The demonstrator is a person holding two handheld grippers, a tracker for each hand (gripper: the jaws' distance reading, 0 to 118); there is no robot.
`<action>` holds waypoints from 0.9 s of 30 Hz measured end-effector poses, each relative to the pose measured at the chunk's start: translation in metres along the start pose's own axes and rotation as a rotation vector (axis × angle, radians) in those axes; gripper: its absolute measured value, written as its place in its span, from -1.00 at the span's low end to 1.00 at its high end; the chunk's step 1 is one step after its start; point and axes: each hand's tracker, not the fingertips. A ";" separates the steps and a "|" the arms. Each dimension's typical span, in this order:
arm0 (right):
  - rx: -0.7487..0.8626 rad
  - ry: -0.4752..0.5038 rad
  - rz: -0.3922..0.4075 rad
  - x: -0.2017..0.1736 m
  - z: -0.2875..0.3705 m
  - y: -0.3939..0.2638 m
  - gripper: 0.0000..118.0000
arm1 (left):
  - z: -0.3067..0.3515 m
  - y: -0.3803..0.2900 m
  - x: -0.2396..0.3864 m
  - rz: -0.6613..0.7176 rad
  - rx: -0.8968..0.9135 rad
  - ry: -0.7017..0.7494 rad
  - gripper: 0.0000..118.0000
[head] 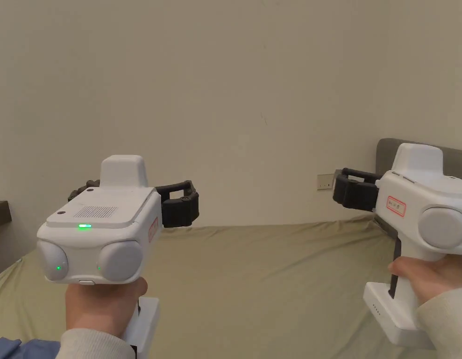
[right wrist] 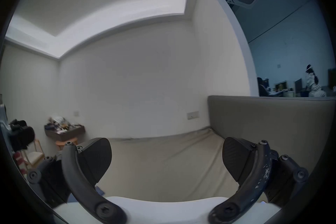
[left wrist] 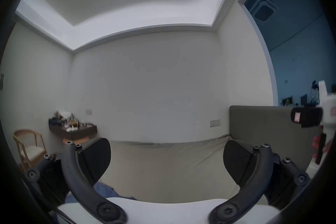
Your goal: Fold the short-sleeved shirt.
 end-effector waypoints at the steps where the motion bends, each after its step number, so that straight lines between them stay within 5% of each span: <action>1: -0.024 0.007 -0.005 0.006 -0.003 -0.005 1.00 | -0.003 -0.004 -0.003 0.057 -0.045 -0.004 1.00; 4: -0.035 0.016 0.022 0.007 -0.001 -0.012 1.00 | 0.010 -0.013 -0.010 0.174 -0.090 -0.037 1.00; 13: -0.010 0.007 0.081 -0.004 0.000 -0.015 1.00 | 0.023 -0.010 0.000 0.096 -0.082 -0.002 1.00; 27: 0.007 -0.005 0.068 0.007 0.008 -0.026 1.00 | 0.014 -0.016 -0.007 0.186 -0.123 -0.023 1.00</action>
